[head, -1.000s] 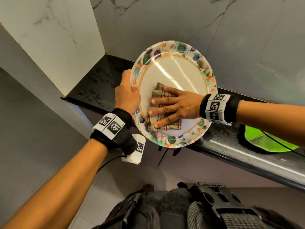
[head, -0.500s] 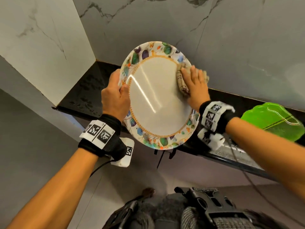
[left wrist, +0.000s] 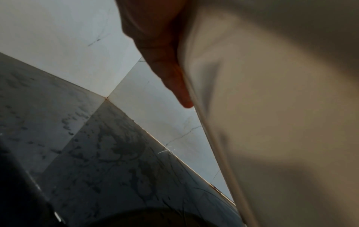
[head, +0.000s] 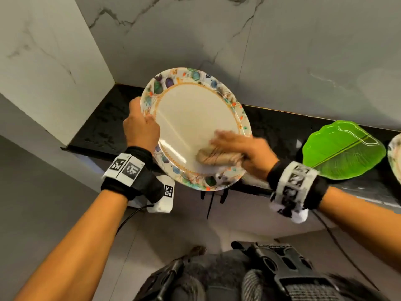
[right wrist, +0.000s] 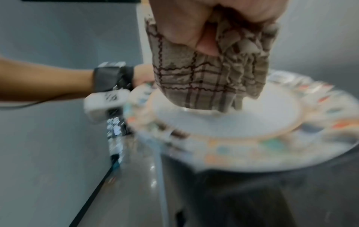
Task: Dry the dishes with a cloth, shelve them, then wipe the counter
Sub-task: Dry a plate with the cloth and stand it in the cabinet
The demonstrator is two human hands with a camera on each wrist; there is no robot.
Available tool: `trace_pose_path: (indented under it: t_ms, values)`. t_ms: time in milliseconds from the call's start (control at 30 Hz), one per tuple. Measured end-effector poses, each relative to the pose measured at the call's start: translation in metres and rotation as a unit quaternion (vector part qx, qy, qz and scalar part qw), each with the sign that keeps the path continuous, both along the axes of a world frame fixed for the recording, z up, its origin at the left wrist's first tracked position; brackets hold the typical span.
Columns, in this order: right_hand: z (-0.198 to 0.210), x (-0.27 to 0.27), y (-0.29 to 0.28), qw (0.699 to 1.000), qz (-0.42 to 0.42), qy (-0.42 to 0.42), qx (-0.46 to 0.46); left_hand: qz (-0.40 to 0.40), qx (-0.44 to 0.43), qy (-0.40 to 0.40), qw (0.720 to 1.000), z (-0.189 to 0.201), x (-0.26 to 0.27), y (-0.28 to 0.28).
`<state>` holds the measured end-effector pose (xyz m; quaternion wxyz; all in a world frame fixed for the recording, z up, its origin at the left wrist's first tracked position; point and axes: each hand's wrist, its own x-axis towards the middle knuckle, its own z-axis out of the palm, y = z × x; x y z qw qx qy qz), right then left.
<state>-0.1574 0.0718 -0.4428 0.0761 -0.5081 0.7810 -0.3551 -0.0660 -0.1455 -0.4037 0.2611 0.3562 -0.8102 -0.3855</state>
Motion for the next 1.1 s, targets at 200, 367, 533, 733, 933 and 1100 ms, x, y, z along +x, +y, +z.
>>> trace_pose_path:
  t_ms: [200, 367, 533, 733, 933, 1100]
  values:
    - [0.024, -0.075, -0.034, 0.975, -0.219, -0.034, -0.021, -0.018, -0.021, -0.002, 1.0, -0.001, 0.002, 0.003]
    - [-0.004, -0.062, -0.053, 0.954, -0.223, 0.02, 0.198, -0.019, -0.039, 0.034, 0.998, -0.004, 0.005, 0.005]
    - [-0.035, 0.029, -0.034, 0.95, -0.229, -0.086, 0.195, 0.005, -0.038, 0.036, 0.999, -0.009, 0.004, 0.005]
    - [-0.031, 0.06, -0.024, 0.984, 0.039, 0.006, 0.173, 0.018, -0.055, -0.011, 0.998, -0.006, 0.001, -0.005]
    - [-0.038, -0.01, 0.042, 0.918, 0.142, 0.242, 0.279, 0.004, -0.053, -0.019, 0.998, -0.01, 0.011, -0.008]
    - [-0.016, -0.054, 0.025, 0.887, 0.005, 0.206, 0.414, -0.031, -0.081, -0.008, 0.996, -0.004, 0.012, -0.013]
